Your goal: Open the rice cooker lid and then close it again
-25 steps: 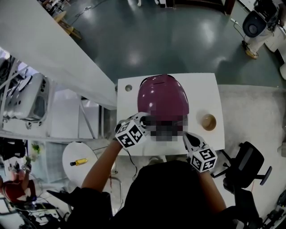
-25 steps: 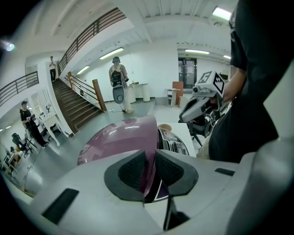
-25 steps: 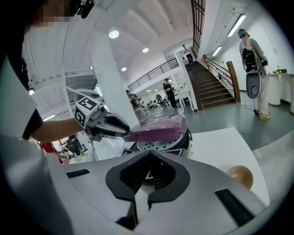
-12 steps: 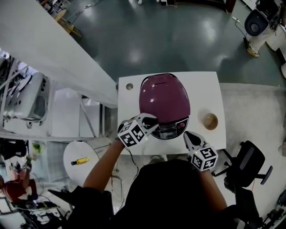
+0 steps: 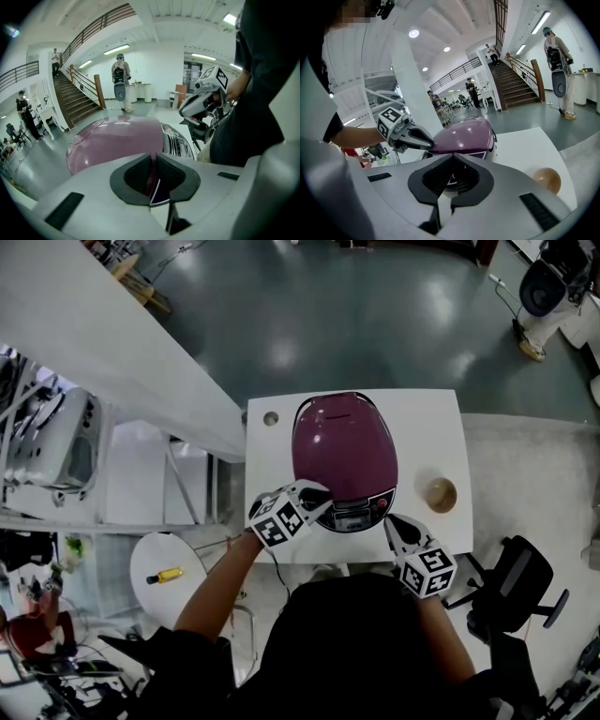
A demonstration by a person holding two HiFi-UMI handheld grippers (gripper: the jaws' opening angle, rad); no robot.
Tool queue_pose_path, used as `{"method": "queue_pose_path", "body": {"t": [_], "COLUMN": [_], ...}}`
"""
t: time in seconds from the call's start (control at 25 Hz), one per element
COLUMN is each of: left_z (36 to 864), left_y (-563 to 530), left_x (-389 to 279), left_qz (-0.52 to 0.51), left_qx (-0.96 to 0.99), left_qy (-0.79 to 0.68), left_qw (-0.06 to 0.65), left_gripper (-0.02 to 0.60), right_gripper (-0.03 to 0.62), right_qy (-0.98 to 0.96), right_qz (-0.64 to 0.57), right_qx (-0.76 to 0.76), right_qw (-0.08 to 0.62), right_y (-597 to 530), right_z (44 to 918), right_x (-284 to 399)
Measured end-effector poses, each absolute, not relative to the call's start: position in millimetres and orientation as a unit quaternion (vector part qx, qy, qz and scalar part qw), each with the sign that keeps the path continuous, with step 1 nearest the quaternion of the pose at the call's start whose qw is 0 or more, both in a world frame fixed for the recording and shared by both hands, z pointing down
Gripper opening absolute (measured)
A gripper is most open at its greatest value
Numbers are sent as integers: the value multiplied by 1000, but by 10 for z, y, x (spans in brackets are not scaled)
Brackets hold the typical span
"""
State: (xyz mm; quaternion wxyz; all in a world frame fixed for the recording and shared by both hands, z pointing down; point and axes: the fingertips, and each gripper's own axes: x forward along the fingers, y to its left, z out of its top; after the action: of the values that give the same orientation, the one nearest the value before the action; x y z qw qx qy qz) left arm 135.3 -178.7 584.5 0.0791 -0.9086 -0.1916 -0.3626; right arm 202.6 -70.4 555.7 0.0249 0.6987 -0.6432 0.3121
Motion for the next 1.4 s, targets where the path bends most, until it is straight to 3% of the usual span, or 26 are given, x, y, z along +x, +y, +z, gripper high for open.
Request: {"method": "queue_pose_path", "body": {"t": [1.4], "left_z": [5935], "left_y": [-1759], "left_x": [1396], "left_qz": [-435], "left_qx": [-884], "left_qy": [-166], "left_qw": [51], "left_gripper": [7], "right_gripper": [0], "right_qy": [-660], "right_qz": [338], "right_qx": [671], "right_qw": [32], "right_y": [-1144], "right_z": [5733], "right_x": [2251]}}
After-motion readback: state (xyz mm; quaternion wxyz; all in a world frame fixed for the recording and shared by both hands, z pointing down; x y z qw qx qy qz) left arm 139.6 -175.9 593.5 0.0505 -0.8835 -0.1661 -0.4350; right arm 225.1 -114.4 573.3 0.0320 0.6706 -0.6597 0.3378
